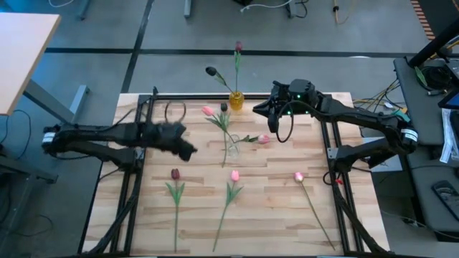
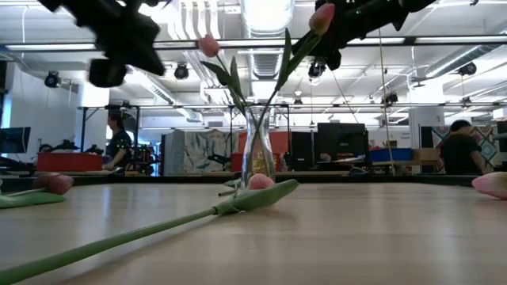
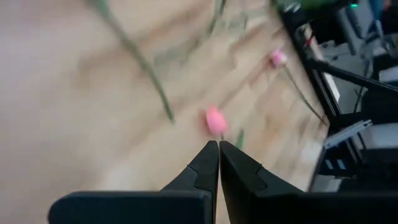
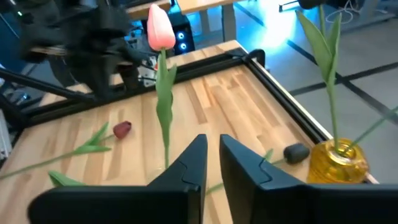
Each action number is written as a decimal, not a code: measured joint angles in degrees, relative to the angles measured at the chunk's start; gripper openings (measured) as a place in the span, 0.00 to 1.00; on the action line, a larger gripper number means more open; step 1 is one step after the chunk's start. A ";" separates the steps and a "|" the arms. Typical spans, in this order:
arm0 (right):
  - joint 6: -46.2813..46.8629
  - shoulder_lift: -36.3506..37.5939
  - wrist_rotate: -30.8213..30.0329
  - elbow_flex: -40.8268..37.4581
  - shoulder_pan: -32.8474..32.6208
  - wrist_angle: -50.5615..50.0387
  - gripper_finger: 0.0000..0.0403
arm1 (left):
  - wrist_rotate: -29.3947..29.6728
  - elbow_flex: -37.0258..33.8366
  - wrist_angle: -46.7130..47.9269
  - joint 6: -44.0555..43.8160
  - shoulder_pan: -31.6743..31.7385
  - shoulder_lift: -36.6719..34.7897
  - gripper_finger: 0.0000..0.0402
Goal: Sort flowers into vase by color
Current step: Put the red flower into the yellow transparent vase
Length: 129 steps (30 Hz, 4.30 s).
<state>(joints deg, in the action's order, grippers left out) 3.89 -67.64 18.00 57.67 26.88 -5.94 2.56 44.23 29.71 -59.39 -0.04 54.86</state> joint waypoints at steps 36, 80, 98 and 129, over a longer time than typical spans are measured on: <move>-0.93 -0.02 1.53 0.00 3.17 0.47 0.06 | 5.45 -11.33 11.06 -66.10 -28.72 11.29 0.29; 3.33 0.51 0.41 -0.02 3.15 2.14 0.06 | 32.93 -11.94 6.53 -56.12 -28.31 3.20 0.00; 9.21 -1.71 5.02 13.23 2.01 -2.45 0.27 | 41.60 29.91 18.63 20.11 -10.28 -1.75 0.00; 10.48 -11.35 1.78 30.72 -3.69 -5.75 0.49 | -2.20 64.19 0.42 52.73 19.02 29.14 0.00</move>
<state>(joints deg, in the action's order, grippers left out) 14.37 -78.99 19.78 88.39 23.18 -11.69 0.36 108.42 30.13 -6.66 18.98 84.00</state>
